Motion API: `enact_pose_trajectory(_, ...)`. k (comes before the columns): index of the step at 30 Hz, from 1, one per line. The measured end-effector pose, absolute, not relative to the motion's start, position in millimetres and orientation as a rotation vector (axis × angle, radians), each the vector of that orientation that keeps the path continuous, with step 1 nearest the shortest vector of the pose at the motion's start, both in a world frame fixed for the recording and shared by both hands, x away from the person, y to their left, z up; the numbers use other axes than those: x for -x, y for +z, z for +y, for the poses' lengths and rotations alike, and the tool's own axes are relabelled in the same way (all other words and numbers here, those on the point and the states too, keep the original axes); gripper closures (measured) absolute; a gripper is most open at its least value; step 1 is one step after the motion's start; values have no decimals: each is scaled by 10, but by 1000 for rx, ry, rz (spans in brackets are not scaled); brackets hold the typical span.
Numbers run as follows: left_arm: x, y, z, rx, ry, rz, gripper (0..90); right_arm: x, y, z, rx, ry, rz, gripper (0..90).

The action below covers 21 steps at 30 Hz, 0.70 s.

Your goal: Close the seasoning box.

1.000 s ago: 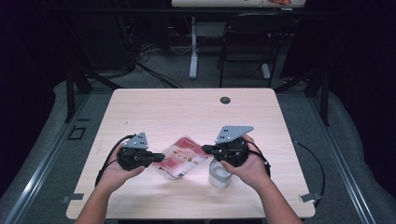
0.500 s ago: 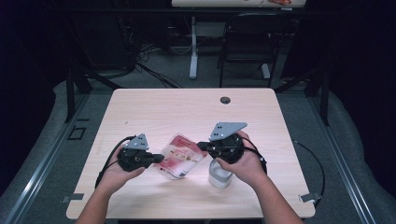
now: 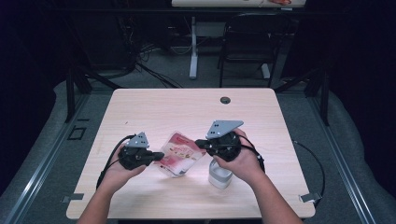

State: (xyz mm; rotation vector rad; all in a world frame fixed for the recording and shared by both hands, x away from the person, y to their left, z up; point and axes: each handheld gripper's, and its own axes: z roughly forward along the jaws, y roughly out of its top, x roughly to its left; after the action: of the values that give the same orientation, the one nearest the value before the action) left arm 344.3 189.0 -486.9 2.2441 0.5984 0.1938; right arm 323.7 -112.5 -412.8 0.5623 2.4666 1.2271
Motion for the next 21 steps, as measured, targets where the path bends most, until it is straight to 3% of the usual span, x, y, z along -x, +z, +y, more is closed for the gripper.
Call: enact_pose_trajectory(21,-3416,-5015,1905,-2231,198,605,886,-3210,-4176,-1072,-547,1273,2476,893)
